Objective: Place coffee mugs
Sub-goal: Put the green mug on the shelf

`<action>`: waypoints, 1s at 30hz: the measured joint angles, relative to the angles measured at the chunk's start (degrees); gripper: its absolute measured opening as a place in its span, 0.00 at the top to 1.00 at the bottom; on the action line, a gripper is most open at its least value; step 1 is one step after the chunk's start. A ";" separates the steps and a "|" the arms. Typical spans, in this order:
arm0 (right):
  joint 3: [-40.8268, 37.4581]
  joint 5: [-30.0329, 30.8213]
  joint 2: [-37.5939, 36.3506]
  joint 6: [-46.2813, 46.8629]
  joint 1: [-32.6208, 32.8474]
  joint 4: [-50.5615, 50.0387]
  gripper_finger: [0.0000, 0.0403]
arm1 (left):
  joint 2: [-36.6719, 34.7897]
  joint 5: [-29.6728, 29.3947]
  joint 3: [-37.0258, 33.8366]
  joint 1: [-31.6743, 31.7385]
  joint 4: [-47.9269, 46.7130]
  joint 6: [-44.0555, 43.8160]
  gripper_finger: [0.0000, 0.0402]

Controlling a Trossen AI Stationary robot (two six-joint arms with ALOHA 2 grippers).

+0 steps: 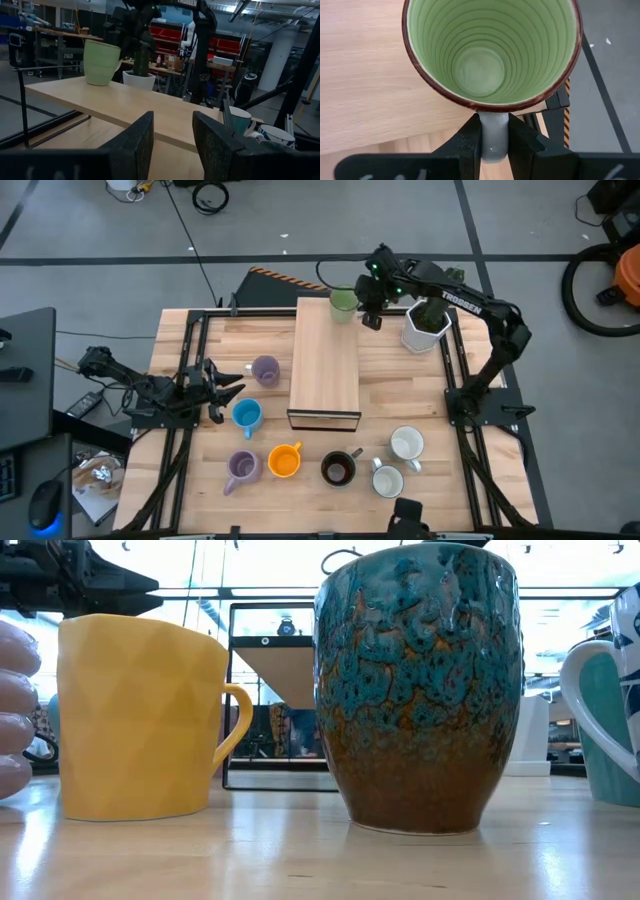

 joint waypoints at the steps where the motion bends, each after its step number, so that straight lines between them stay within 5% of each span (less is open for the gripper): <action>1: 0.00 -0.03 0.00 -0.14 -0.17 0.10 0.81 | -0.01 0.00 -0.01 0.00 -0.19 -0.13 0.65; 30: -0.20 -0.70 -0.24 -2.83 -3.20 0.49 0.81 | -0.02 -0.02 0.00 0.00 -0.30 1.27 0.65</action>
